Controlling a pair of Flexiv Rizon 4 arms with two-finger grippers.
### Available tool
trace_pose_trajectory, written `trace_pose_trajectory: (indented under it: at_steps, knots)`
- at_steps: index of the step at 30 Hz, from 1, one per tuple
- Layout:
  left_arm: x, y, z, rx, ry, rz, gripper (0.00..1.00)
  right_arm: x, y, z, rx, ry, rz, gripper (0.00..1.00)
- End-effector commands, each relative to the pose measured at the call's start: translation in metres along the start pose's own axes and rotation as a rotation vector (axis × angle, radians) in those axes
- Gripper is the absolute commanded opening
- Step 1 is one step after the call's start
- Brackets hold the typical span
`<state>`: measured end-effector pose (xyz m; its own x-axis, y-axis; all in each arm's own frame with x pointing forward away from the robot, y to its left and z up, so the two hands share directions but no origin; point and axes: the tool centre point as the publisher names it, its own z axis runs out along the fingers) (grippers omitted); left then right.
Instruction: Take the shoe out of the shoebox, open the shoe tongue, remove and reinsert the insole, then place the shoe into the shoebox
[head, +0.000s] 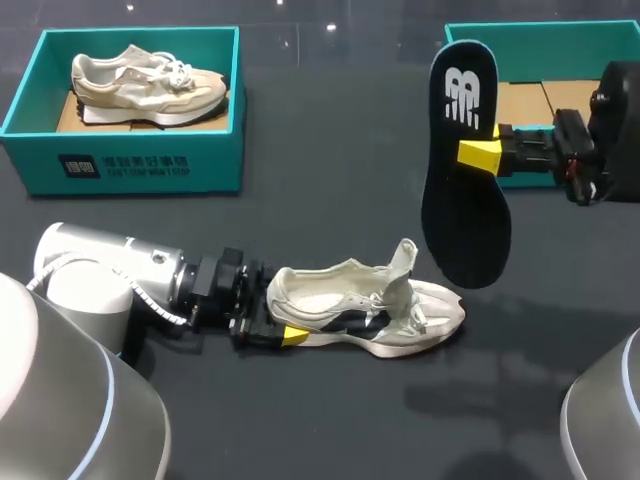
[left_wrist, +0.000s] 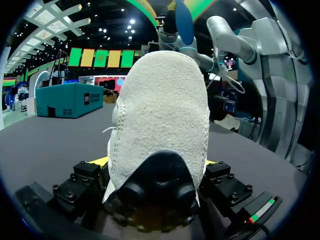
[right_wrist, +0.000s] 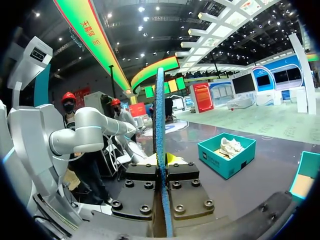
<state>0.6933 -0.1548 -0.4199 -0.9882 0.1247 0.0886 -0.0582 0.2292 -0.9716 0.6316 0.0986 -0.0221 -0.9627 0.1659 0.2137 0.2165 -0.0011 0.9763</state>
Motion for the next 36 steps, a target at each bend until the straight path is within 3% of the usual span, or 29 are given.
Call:
trace_pose_trajectory:
  at_steps: [1, 22, 23, 25, 26, 27, 36]
  knots:
    - [0.000, 0.001, 0.000, -0.002, 0.000, 0.000, 0.00, 0.016, -0.003, -0.011, -0.003, -0.051, 0.004, 0.00]
    - [0.003, -0.003, -0.002, -0.007, -0.013, 0.018, 0.00, 0.020, 0.000, -0.013, -0.006, -0.067, 0.017, 0.00]
    - [0.004, -0.003, -0.003, -0.009, -0.010, 0.020, 0.08, 0.020, 0.000, -0.013, -0.006, -0.067, 0.017, 0.00]
    - [0.005, -0.002, -0.004, -0.026, -0.029, 0.032, 0.53, 0.020, 0.000, -0.013, -0.006, -0.067, 0.017, 0.00]
    - [0.006, -0.001, -0.004, -0.029, -0.029, 0.032, 0.89, 0.020, 0.000, -0.013, -0.006, -0.067, 0.017, 0.00]
    - [0.006, 0.000, -0.005, -0.034, -0.035, 0.023, 1.00, 0.020, 0.000, -0.013, -0.006, -0.067, 0.017, 0.00]
    - [0.007, 0.003, -0.018, -0.092, -0.066, -0.006, 1.00, 0.020, 0.000, -0.013, -0.006, -0.067, 0.017, 0.00]
